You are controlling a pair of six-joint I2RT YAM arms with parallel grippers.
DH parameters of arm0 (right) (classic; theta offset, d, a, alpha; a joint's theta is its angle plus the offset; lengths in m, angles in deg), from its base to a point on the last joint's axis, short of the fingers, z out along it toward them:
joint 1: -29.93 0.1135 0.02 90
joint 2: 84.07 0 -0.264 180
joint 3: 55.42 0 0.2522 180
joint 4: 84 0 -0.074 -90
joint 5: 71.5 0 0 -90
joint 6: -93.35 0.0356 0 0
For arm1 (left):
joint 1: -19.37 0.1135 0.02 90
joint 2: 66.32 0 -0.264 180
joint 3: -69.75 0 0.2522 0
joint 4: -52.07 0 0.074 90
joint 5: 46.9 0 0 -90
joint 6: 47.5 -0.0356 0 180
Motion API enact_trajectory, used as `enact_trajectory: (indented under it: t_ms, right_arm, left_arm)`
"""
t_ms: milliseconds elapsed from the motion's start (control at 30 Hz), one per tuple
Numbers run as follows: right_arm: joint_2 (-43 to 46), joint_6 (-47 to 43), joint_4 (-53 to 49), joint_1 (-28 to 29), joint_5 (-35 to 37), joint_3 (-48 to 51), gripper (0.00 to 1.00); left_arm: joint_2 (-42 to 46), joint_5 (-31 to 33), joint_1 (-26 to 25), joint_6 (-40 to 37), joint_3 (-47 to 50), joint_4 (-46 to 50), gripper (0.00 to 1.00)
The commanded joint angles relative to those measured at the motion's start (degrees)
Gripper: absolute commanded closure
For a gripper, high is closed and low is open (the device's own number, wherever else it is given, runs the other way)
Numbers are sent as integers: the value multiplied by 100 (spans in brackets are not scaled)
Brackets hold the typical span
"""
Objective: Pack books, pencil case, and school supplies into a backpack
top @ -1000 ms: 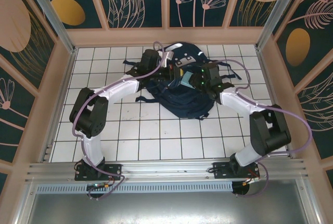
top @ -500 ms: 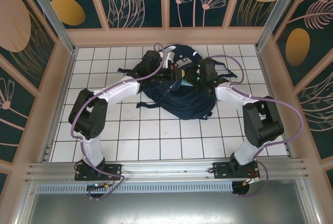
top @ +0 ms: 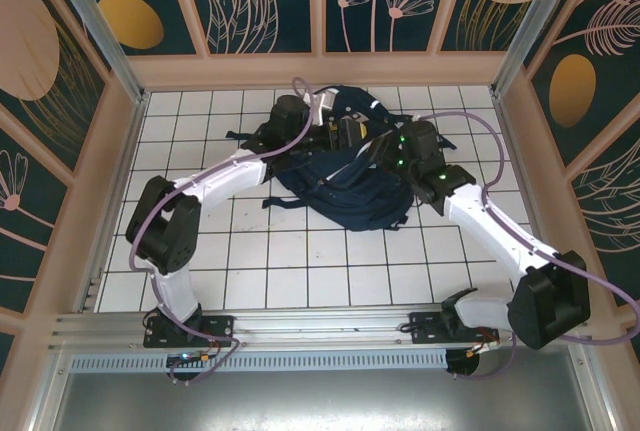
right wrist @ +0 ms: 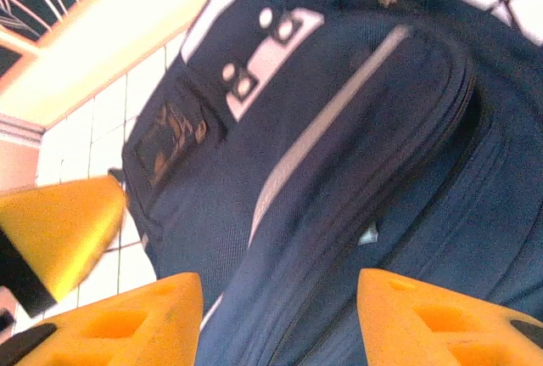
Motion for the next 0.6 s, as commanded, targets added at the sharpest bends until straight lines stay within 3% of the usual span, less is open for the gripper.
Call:
enact_trajectory:
  t_ms: [0,67,100,133,333,567]
  right_arm:
    - [-93,354,-291,282,443,180,40]
    - [-190,398,-287,282,504,194,25]
    - [-232,498,-364,282,638,187,4]
    - [-255,623,-442,257,793,185,1]
    - [-161,663,-102,104,1156,507,1]
    - [-195,788,738,-727,189,1227,10]
  left_arm:
    - [467,367,341,-15,472,-175,21]
    - [566,548,521,-35,811,-129,19]
    - [786,683,608,-74,980,-41,18]
    - [864,854,668,-146,1111,75,17]
    - [817,1245,765,-597,1350,417,17]
    - [15,608,774,-1016,990,556,31]
